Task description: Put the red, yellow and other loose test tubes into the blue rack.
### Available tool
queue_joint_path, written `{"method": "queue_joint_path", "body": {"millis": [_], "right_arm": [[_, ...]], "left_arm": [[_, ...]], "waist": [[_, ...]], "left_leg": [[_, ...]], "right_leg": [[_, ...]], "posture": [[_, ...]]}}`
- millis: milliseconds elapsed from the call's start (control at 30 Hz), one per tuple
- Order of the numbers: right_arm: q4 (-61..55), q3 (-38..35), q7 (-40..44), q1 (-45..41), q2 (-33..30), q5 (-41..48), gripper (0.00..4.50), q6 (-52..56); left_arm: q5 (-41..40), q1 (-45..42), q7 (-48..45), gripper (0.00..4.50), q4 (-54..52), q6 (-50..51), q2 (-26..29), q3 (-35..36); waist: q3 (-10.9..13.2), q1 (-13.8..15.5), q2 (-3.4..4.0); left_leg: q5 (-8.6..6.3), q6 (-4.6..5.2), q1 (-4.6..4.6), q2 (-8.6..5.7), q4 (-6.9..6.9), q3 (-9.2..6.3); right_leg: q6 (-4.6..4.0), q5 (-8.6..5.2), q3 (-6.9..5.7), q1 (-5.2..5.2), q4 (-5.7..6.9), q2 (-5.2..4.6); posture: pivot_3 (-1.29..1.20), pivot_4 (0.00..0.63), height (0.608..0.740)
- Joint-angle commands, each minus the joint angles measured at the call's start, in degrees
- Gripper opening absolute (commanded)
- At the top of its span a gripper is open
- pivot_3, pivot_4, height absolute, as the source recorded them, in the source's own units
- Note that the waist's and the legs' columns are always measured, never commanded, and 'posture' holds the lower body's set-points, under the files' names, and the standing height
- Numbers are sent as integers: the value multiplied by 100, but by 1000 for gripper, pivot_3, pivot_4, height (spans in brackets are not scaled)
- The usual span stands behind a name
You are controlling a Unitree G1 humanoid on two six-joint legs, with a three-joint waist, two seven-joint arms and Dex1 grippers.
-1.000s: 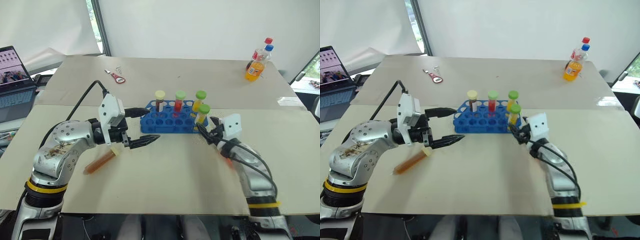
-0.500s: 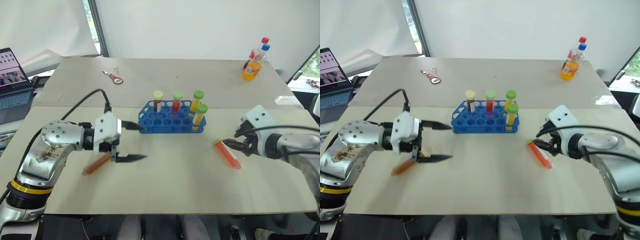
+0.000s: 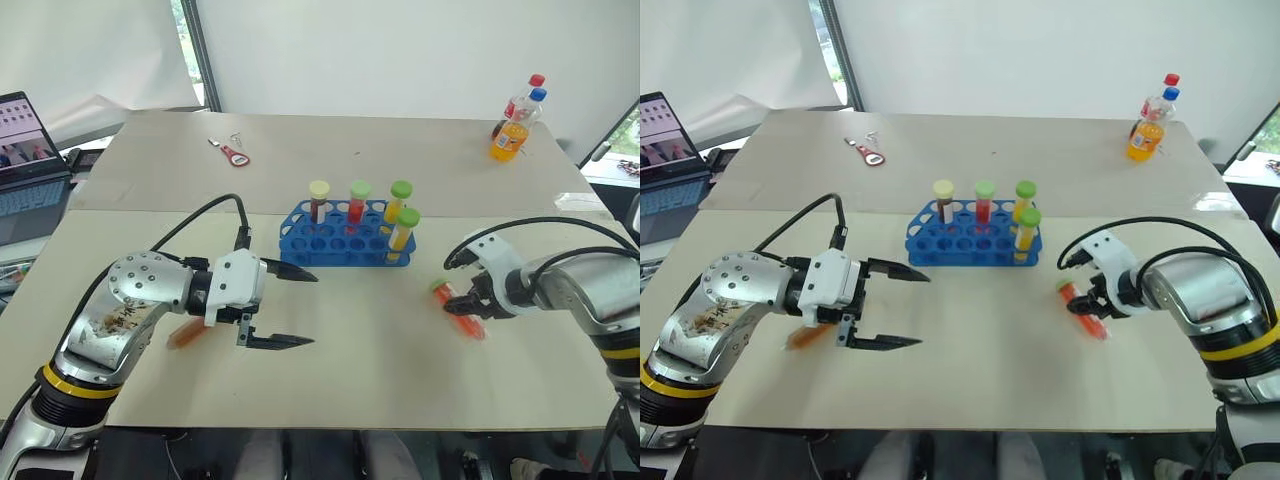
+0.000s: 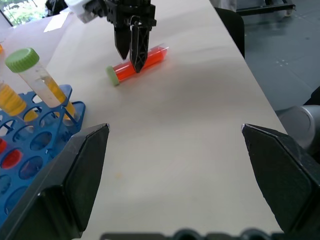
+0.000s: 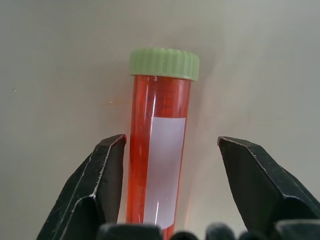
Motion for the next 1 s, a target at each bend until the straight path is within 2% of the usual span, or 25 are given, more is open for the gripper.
{"method": "queue_joint_path", "body": {"millis": [33,100,133,267,400,467,567,667,800,900,1000], "right_arm": [[32,47,137,-149,-69,-51,1830,-45],[8,45,179,-137,-66,-12,1129,28],[-26,31,190,-114,-69,-4,983,32],[-378,-194,351,-55,-177,150,976,-52],[-1277,-683,573,170,-132,500,976,-278],[-1744,-1169,323,408,344,635,976,-318],[-2168,-1993,-250,733,1603,819,976,-573],[-2245,-2331,-726,985,2818,801,975,-1565],[-1771,-1950,-1415,971,3783,21,975,-3225],[-1025,-1719,-1812,890,4315,-603,975,-4547],[-429,-1639,-1962,861,4605,-917,975,-5333]], "left_arm": [[20,-46,96,4500,-167,24,-1,23],[3,-18,120,4500,-178,31,15,40],[-7,-1,131,4500,-178,39,27,51],[-104,90,223,4500,-74,196,116,251],[-115,335,394,4500,141,289,267,699],[-95,415,493,4500,264,291,328,910],[-133,456,619,4500,390,312,344,1127],[-294,464,637,4500,383,460,363,1256],[-393,364,641,4500,424,627,380,1324],[-401,242,625,4500,422,687,397,1284],[-431,171,611,4500,409,723,398,1247]], "waist": [[0,4,0],[0,7,0],[0,7,0],[0,2,0],[0,-8,0],[0,-11,0],[-3,-18,-7],[-3,-2,-7],[-3,13,-6],[-3,-4,-7],[-3,-12,-6]], "left_leg": [[0,0,0,0,0,0],[0,0,-1,0,1,-1],[0,0,-1,0,1,-2],[0,0,0,0,1,-3],[0,1,-2,5,-1,-11],[-1,1,-1,6,-3,-21],[0,1,-1,9,0,-39],[0,0,-2,5,7,-45],[0,-1,-4,-1,12,-43],[3,-5,-2,-2,13,-26],[4,-8,1,0,7,-8]], "right_leg": [[0,0,0,0,0,0],[0,0,0,0,0,0],[0,0,0,0,0,-1],[0,0,0,-1,1,-1],[0,0,-1,-6,4,2],[0,0,-2,-7,5,2],[0,0,-3,-4,8,7],[0,0,-3,-3,17,5],[2,1,-5,-4,22,-3],[3,2,-5,-5,23,-1],[0,2,-8,-7,29,2]], "posture": [[0,150,733],[0,150,733],[0,150,733],[0,150,733],[0,150,733],[0,150,733],[0,150,733],[0,150,733],[0,150,733],[0,150,733],[0,150,733]]}}
